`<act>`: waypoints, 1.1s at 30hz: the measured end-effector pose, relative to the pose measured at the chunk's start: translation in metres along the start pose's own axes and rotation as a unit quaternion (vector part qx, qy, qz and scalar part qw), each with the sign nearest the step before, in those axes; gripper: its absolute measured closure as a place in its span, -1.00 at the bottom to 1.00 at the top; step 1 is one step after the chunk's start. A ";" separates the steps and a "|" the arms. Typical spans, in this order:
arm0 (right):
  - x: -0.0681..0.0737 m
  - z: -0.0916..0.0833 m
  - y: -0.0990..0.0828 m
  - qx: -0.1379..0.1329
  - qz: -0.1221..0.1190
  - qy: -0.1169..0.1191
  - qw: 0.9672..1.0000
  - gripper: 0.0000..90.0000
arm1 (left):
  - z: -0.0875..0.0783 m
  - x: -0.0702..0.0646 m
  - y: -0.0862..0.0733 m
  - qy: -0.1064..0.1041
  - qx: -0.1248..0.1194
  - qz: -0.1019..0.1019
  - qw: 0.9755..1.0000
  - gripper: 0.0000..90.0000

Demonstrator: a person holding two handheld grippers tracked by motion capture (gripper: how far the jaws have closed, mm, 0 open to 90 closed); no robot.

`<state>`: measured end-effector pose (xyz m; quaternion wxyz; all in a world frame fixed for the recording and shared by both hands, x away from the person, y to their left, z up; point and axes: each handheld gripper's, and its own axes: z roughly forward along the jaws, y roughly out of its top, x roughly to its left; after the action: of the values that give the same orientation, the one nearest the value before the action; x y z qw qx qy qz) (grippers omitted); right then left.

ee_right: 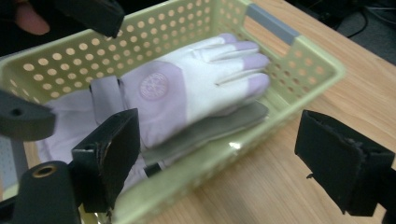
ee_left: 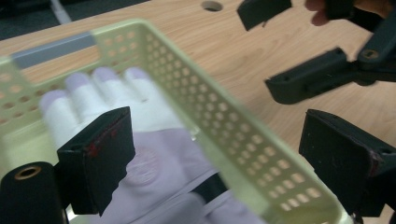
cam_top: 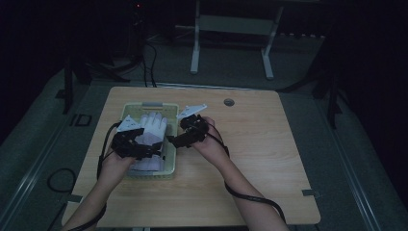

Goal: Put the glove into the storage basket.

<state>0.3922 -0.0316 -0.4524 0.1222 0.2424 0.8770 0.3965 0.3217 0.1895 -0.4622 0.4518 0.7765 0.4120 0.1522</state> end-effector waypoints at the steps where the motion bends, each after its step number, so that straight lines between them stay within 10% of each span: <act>1: -0.002 -0.003 -0.002 -0.002 0.001 0.000 1.000 -0.69 | 0.001 -0.003 0.001 -0.008 -0.002 0.000 1.000 -0.76; 20: -0.038 -0.049 -0.062 -0.001 0.025 -0.023 0.999 -0.68 | 0.041 -0.080 0.009 -0.083 -0.009 0.051 0.995 -0.76; 33: -0.047 -0.062 -0.107 0.010 0.042 -0.021 0.999 -0.69 | 0.063 -0.128 -0.001 -0.147 0.004 0.075 0.986 -0.76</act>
<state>0.3722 -0.1562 -0.4915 0.1217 0.2885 0.8670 0.3876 0.2812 0.0542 -0.4797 0.4914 0.8211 0.2824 0.0680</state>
